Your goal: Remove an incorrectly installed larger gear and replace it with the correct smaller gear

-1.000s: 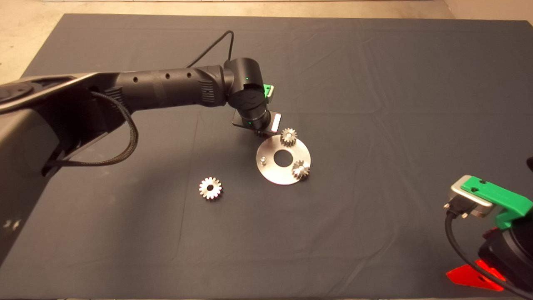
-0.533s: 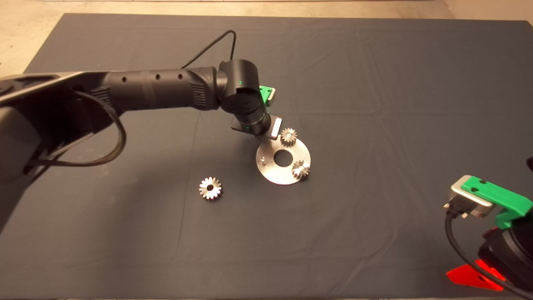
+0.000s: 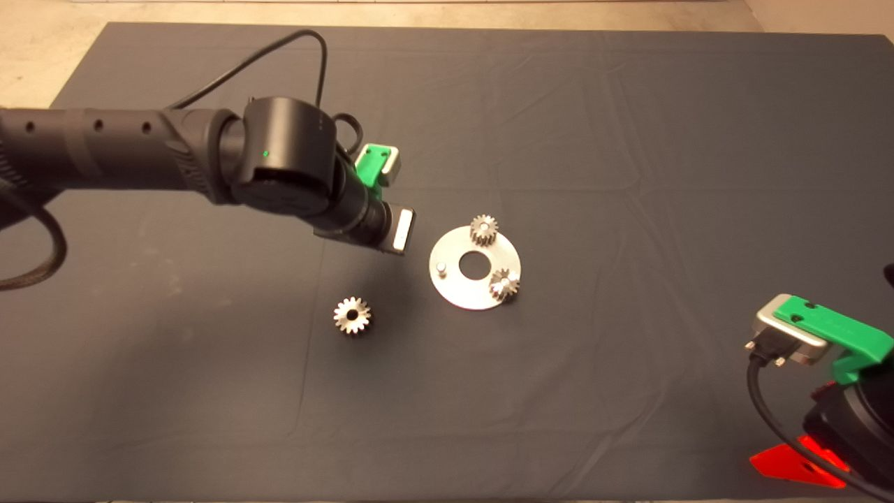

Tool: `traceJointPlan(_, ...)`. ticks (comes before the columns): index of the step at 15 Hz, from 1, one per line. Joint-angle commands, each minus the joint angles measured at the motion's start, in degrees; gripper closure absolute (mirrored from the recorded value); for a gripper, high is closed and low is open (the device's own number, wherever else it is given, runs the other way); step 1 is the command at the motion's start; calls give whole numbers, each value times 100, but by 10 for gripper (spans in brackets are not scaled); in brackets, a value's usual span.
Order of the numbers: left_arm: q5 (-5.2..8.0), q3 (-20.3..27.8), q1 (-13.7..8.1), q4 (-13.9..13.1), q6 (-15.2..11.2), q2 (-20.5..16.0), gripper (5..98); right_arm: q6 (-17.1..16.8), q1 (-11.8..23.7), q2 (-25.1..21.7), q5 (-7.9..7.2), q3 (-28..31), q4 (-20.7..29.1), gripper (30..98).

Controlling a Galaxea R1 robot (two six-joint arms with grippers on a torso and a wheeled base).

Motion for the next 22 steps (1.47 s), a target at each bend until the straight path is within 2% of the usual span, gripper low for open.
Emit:
traceJointPlan(1, 490, 489, -181, 22, -434, -25, 713, 24, 57, 6, -95, 6, 187, 317)
traceJointPlan(3, 490, 471, -181, 22, -443, 196, 716, 15, 57, 6, -77, 7, 187, 317)
traceJointPlan(5, 507, 359, -181, 22, -443, 608, 716, 15, 57, 15, -86, 6, 181, 317)
traceJointPlan(9, 481, -418, -181, 31, -358, 1166, 717, 24, 57, 6, -91, 6, 187, 317)
traceJointPlan(14, 484, -996, -146, 49, -337, 1232, 717, 24, 57, 6, -95, 7, 182, 317)
traceJointPlan(16, 516, -997, -146, 49, -416, 1232, 718, 24, 57, 6, -95, 6, 179, 317)
traceJointPlan(17, 530, -1014, -142, 49, -560, 1218, 718, 24, 57, 15, -95, 6, 179, 317)
traceJointPlan(18, 670, -1006, -143, 49, -770, 1205, 718, 24, 57, 14, -95, 6, 180, 317)
traceJointPlan(19, 865, -981, -137, 49, -820, 1240, 718, 24, 57, 6, -95, 7, 180, 317)
traceJointPlan(20, 921, -940, -137, 57, -820, 1241, 718, 24, 57, 6, -95, 15, 179, 317)
traceJointPlan(22, 921, -831, -128, 57, -829, 1232, 718, 24, 57, 15, -86, 7, 180, 317)
